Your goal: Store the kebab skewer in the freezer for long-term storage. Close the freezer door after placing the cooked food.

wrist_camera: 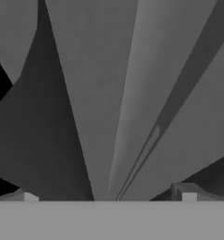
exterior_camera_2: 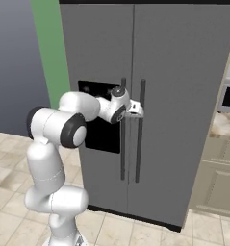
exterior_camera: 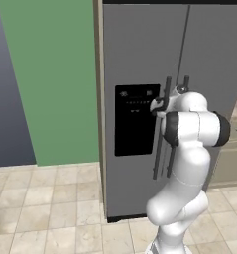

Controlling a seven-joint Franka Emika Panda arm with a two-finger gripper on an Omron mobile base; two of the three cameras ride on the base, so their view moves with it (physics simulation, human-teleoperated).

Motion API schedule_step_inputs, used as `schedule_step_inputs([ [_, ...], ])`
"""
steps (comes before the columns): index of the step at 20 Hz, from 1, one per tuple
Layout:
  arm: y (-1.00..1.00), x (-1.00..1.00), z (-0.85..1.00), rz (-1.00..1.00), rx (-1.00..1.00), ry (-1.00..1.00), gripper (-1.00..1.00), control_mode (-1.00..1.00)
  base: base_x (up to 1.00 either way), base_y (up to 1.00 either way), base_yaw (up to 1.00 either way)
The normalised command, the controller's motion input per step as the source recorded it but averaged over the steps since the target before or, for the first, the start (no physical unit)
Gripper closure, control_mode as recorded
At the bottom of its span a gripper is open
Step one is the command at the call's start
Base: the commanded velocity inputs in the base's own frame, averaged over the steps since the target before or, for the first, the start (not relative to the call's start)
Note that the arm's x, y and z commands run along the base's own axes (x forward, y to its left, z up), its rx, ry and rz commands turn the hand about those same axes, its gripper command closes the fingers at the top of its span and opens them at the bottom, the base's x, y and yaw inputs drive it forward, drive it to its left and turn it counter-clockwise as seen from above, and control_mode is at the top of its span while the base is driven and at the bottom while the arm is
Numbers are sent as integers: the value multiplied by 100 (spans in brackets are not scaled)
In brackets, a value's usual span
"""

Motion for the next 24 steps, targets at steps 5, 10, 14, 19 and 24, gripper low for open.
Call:
schedule_step_inputs([
  [5,-37,15,77,17,9,18,-100,-100,0,0,0],
  [10,-5,27,30,17,8,-1,-100,-100,0,0,0],
  [14,0,5,7,10,0,-25,-100,-100,0,0,0],
  [19,9,0,0,1,-1,-34,-100,-100,0,0,0],
  [24,25,5,8,0,-13,-9,-100,-100,0,0,0],
])
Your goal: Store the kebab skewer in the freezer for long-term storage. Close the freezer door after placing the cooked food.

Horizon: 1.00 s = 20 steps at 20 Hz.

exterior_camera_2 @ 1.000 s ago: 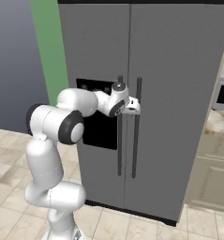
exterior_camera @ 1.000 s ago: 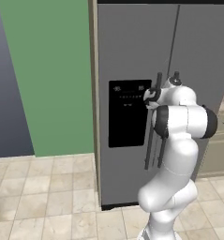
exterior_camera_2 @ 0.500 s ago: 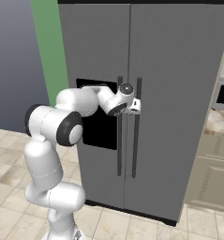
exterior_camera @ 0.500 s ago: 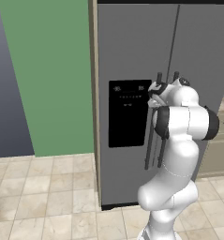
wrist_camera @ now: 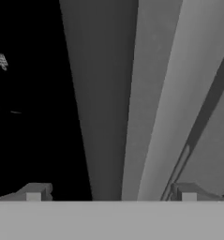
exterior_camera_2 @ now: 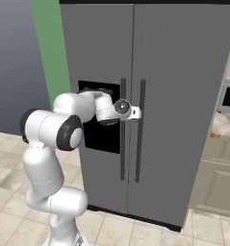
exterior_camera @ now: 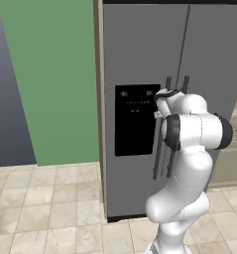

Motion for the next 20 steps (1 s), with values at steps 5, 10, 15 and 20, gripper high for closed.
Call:
schedule_step_inputs([
  [5,25,27,37,0,-21,6,-100,-100,0,0,0],
  [10,9,41,63,0,-21,23,-100,-100,0,0,0],
  [15,0,40,68,0,-18,24,-100,-100,0,0,0],
  [20,0,47,71,0,-13,21,-100,-100,0,0,0],
])
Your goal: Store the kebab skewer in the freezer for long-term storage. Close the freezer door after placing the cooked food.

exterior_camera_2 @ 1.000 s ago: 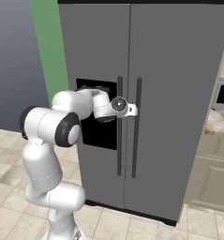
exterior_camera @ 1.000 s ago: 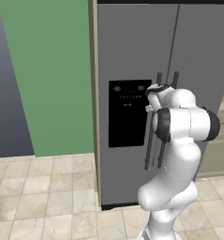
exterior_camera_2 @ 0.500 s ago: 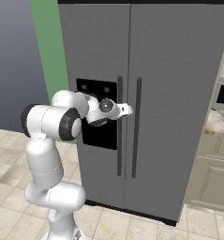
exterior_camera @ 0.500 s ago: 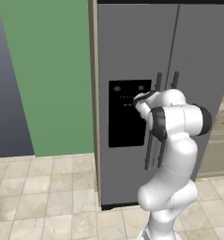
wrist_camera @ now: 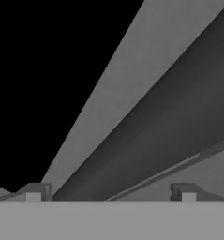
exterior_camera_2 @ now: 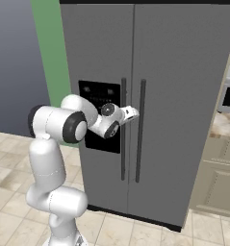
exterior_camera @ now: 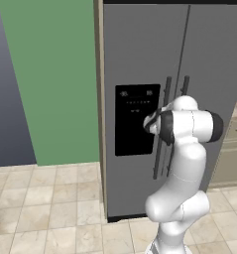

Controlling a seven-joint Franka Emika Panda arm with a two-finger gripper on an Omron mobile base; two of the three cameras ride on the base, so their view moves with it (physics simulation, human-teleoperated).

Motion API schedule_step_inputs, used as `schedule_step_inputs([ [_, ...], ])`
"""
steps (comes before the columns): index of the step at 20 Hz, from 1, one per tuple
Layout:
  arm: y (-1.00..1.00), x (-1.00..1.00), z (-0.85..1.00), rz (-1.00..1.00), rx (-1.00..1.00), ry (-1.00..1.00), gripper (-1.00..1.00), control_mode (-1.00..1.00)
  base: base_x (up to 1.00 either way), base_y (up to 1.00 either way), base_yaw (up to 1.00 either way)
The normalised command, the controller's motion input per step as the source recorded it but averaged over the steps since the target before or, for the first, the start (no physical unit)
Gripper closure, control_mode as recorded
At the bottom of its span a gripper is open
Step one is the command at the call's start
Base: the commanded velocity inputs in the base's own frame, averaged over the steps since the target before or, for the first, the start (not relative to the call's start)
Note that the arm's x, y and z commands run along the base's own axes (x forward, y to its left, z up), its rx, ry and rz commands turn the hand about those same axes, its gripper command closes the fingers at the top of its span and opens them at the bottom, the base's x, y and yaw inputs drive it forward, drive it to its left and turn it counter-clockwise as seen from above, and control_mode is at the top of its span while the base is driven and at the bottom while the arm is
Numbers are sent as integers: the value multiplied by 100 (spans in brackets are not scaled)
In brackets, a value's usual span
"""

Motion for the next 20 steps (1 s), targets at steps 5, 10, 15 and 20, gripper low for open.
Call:
schedule_step_inputs([
  [5,0,65,70,0,-4,12,-100,-100,0,0,0],
  [10,0,61,46,0,0,1,-100,-100,0,0,0],
  [15,0,65,28,0,0,-12,-100,-100,0,0,0],
  [20,-1,73,14,0,4,-20,-100,-100,0,0,0],
])
